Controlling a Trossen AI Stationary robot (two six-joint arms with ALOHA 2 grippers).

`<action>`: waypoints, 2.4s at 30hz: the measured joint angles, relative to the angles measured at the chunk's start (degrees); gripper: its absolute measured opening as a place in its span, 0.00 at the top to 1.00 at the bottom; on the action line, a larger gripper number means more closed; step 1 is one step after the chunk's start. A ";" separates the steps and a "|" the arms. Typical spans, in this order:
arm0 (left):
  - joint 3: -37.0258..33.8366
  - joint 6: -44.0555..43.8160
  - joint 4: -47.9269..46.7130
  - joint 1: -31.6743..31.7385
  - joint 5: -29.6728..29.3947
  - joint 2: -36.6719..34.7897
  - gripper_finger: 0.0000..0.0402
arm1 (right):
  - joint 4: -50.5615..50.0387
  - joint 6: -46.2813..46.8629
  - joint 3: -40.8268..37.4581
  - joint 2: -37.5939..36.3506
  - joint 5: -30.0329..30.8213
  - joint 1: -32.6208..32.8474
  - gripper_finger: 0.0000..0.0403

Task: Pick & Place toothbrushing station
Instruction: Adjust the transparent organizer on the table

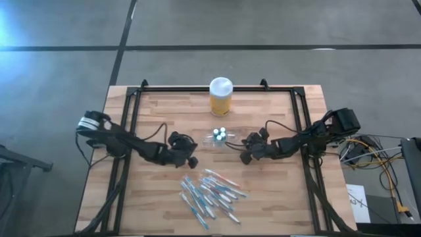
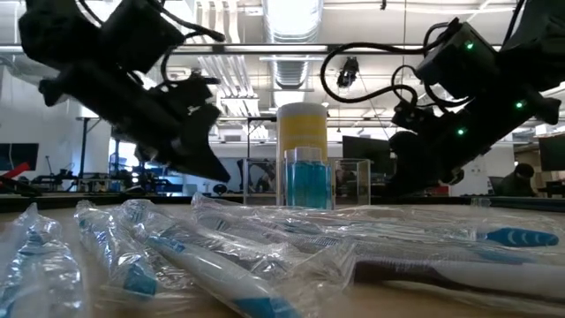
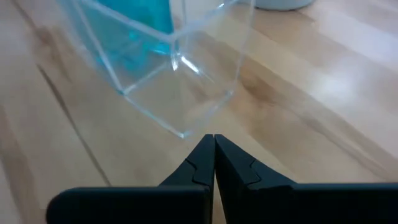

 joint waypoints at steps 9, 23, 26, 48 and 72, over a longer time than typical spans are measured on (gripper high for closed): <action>4.88 2.63 -0.39 0.92 -0.89 5.41 0.99 | 1.28 -3.77 0.76 -1.02 2.82 -0.01 0.98; 5.32 3.02 -2.31 3.52 -0.17 5.30 0.98 | 1.75 -5.70 1.74 -1.35 1.42 -0.03 0.98; 5.32 3.27 -2.57 4.16 0.39 5.30 0.99 | 1.82 -5.21 1.74 -1.35 1.20 0.01 0.98; 5.27 4.55 -2.98 5.42 2.21 5.30 0.99 | 3.04 -5.73 1.70 -1.29 0.47 2.35 0.98; 5.43 6.90 -9.75 5.16 6.51 1.93 0.95 | 3.35 -6.56 1.86 -1.40 -1.27 1.50 0.98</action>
